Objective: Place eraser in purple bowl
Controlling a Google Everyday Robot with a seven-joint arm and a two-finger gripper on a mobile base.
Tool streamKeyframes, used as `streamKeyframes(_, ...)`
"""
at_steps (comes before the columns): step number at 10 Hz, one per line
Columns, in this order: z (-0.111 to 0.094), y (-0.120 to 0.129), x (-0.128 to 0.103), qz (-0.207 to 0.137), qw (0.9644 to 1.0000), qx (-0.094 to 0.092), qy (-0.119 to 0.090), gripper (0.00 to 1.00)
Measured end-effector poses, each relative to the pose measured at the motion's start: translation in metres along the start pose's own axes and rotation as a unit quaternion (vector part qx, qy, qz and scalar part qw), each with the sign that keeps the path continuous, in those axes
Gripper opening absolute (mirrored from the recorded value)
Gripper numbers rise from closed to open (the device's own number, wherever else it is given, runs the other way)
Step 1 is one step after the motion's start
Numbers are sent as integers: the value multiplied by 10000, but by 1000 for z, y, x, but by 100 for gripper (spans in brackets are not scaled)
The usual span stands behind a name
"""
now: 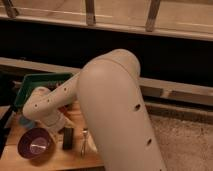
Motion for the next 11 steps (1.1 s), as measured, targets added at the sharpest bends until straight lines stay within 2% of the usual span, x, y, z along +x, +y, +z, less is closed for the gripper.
streamKeyframes(2, 10, -11, -2, 160, 9998, 61, 98, 70)
streamKeyframes(4, 19, -11, -5, 242, 9994, 129, 211, 70)
streamKeyframes(5, 23, -10, -7, 282, 9993, 99, 245, 70)
streamKeyframes(6, 28, -10, -8, 323, 9991, 17, 261, 70)
streamKeyframes(8, 45, -10, -11, 435, 9978, -398, 316, 70)
streamKeyframes(9, 52, -7, -12, 455, 9968, -549, 355, 70)
streamKeyframes(10, 60, -4, -13, 475, 9956, -707, 399, 68)
streamKeyframes(11, 66, -5, -11, 518, 9942, -822, 460, 61)
